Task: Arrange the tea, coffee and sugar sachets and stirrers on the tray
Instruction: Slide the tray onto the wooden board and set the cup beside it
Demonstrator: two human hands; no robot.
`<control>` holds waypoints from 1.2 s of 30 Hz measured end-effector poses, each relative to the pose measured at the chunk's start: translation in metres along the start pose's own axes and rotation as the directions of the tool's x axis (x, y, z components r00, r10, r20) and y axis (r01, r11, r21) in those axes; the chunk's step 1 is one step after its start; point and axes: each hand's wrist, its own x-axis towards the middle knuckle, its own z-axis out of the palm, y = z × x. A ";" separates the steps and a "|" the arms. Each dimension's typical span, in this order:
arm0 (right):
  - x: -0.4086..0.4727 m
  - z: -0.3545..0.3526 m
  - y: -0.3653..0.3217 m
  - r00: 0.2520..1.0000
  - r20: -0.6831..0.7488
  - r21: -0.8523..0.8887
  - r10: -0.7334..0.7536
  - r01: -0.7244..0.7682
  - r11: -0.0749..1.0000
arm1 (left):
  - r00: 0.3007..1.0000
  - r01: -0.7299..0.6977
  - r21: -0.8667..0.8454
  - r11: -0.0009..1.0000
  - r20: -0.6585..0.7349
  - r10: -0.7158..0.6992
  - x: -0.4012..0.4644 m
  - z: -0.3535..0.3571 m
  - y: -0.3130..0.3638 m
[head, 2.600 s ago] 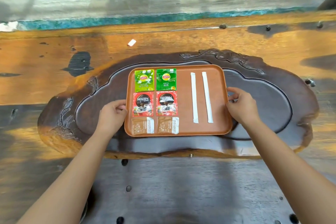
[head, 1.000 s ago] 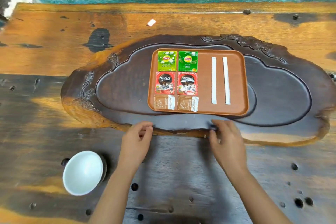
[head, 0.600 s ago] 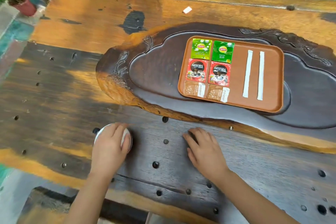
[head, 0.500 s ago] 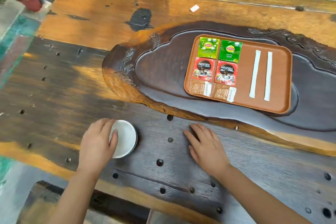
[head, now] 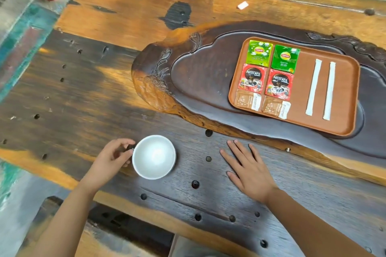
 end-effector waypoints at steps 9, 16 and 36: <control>0.003 0.002 0.011 0.996 -0.049 0.038 -0.073 0.074 0.997 | 0.968 0.150 -0.237 0.960 0.234 -0.093 0.002 0.009 -0.009; 0.005 0.003 0.012 0.996 -0.055 0.082 -0.065 0.070 0.994 | 0.977 0.112 -0.430 0.896 0.212 -0.020 0.019 -0.001 0.009; 0.005 0.005 0.013 0.996 -0.058 0.113 -0.071 0.077 0.991 | 0.897 -0.063 -0.470 0.880 0.359 0.256 0.191 0.033 0.178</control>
